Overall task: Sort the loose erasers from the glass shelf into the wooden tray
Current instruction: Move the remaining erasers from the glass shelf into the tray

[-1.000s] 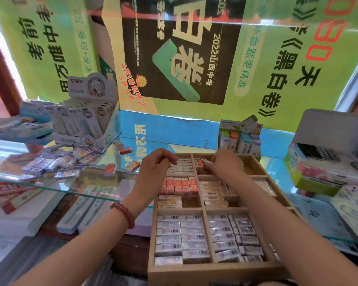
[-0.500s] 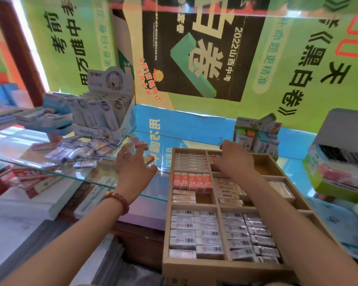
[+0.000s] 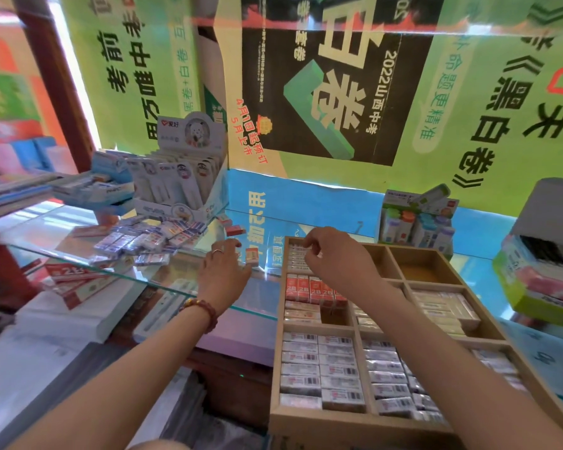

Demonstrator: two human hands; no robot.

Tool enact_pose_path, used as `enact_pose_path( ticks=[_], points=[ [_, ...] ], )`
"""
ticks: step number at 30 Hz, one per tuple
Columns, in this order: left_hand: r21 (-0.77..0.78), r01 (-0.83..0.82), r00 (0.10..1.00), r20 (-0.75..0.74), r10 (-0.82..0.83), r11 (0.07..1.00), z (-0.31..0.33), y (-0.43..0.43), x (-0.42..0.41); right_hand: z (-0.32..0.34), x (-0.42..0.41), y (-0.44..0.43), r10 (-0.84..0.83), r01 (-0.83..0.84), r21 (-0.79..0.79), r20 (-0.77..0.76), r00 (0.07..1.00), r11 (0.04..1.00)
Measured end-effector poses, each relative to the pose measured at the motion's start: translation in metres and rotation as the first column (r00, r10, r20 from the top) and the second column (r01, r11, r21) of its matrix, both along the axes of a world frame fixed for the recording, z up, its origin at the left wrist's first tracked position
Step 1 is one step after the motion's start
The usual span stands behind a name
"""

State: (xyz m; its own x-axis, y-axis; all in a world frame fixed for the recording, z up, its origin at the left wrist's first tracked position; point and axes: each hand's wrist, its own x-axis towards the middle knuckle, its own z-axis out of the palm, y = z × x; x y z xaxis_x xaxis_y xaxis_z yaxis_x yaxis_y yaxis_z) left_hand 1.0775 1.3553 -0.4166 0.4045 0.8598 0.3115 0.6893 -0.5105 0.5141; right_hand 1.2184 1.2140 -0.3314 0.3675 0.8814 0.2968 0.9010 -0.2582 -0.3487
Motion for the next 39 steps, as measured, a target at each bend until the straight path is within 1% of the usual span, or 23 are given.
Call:
enact_pose_path(
  ticks=[1,2,4,5,7,10,12,15,16,17,18,19,20,21,22,24,26,30,32,35,36,38,39],
  points=[
    [-0.036,0.037,0.999,-0.037,-0.038,0.999,0.001,0.002,0.0,-0.001,-0.001,0.001,0.008,-0.008,-0.002,-0.004,1.0,1.0],
    [-0.039,0.071,0.987,-0.144,-0.076,0.997,0.002,0.004,0.002,-0.001,-0.002,0.001,0.013,-0.013,-0.004,-0.003,1.0,1.0],
    [0.025,0.139,0.922,-0.368,-0.12,0.99,0.003,0.005,0.008,-0.003,-0.004,0.001,0.017,-0.017,-0.013,0.006,1.0,1.0],
    [0.053,0.168,0.901,-0.414,-0.131,0.984,0.003,0.004,0.011,-0.003,-0.005,0.001,0.021,-0.02,-0.023,0.014,1.0,1.0],
    [0.07,0.18,0.897,-0.422,-0.134,0.981,0.003,0.002,0.018,-0.005,-0.007,0.0,0.063,-0.061,-0.055,0.031,0.998,0.997],
    [0.145,0.194,0.921,-0.367,-0.129,0.97,0.0,0.002,0.022,-0.008,-0.013,-0.004,0.233,-0.233,-0.1,-0.015,0.972,0.967],
    [0.179,0.218,0.932,-0.33,-0.15,0.959,0.002,0.0,0.021,-0.01,-0.015,-0.006,0.304,-0.305,-0.107,-0.02,0.952,0.946],
    [0.23,0.299,0.894,-0.407,-0.187,0.926,0.004,-0.003,0.019,-0.009,-0.016,-0.009,0.311,-0.314,-0.053,-0.054,0.949,0.948],
    [0.211,0.292,0.917,-0.34,-0.21,0.933,0.003,-0.004,0.018,-0.009,-0.015,-0.012,0.304,-0.307,-0.034,-0.067,0.95,0.951],
    [0.17,0.27,0.955,-0.175,-0.241,0.948,0.005,-0.005,0.017,-0.008,-0.014,-0.015,0.293,-0.295,-0.019,-0.074,0.953,0.955],
    [0.089,0.249,0.965,0.055,-0.255,0.964,0.009,-0.006,0.016,-0.007,-0.011,-0.018,0.275,-0.277,-0.007,-0.081,0.958,0.961],
    [0.0,0.249,0.928,0.287,-0.239,0.968,0.017,-0.008,0.015,-0.006,-0.008,-0.021,0.254,-0.254,0.009,-0.099,0.962,0.967],
    [-0.103,0.279,0.857,0.475,-0.199,0.955,0.029,-0.012,0.014,-0.004,-0.005,-0.024,0.234,-0.232,0.034,-0.126,0.964,0.972],
    [-0.221,0.342,0.794,0.588,-0.156,0.913,0.043,-0.018,0.013,-0.003,-0.003,-0.025,0.219,-0.211,0.066,-0.151,0.964,0.975],
    [-0.335,0.431,0.747,0.653,-0.123,0.838,0.056,-0.024,0.013,-0.001,-0.002,-0.026,0.209,-0.195,0.095,-0.164,0.964,0.976],
    [-0.485,0.582,0.71,0.694,-0.117,0.652,0.08,-0.046,0.014,0.004,-0.005,-0.027,0.19,-0.165,0.143,-0.181,0.965,0.976],
    [-0.522,0.666,0.68,0.719,-0.144,0.533,0.092,-0.063,0.019,0.01,-0.008,-0.029,0.18,-0.14,0.188,-0.215,0.96,0.972],
    [-0.505,0.763,0.583,0.807,-0.095,0.404,0.101,-0.079,0.026,0.019,-0.011,-0.035,0.19,-0.119,0.296,-0.227,0.955,0.948],
    [-0.507,0.78,0.565,0.823,-0.064,0.368,0.101,-0.084,0.028,0.022,-0.011,-0.038,0.198,-0.104,0.369,-0.227,0.954,0.924],
    [-0.507,0.764,0.586,0.804,-0.102,0.4,0.097,-0.09,0.03,0.024,-0.012,-0.043,0.167,-0.075,0.337,-0.253,0.953,0.939],
    [-0.512,0.727,0.63,0.762,-0.148,0.458,0.098,-0.093,0.03,0.023,-0.011,-0.045,0.147,-0.051,0.324,-0.278,0.949,0.945],
    [-0.484,0.615,0.743,0.621,-0.251,0.623,0.097,-0.096,0.031,0.022,-0.008,-0.049,0.111,0.009,0.332,-0.342,0.933,0.943],
    [-0.464,0.57,0.776,0.576,-0.258,0.678,0.097,-0.097,0.033,0.021,-0.006,-0.051,0.099,0.047,0.356,-0.381,0.919,0.933]
  ],
)
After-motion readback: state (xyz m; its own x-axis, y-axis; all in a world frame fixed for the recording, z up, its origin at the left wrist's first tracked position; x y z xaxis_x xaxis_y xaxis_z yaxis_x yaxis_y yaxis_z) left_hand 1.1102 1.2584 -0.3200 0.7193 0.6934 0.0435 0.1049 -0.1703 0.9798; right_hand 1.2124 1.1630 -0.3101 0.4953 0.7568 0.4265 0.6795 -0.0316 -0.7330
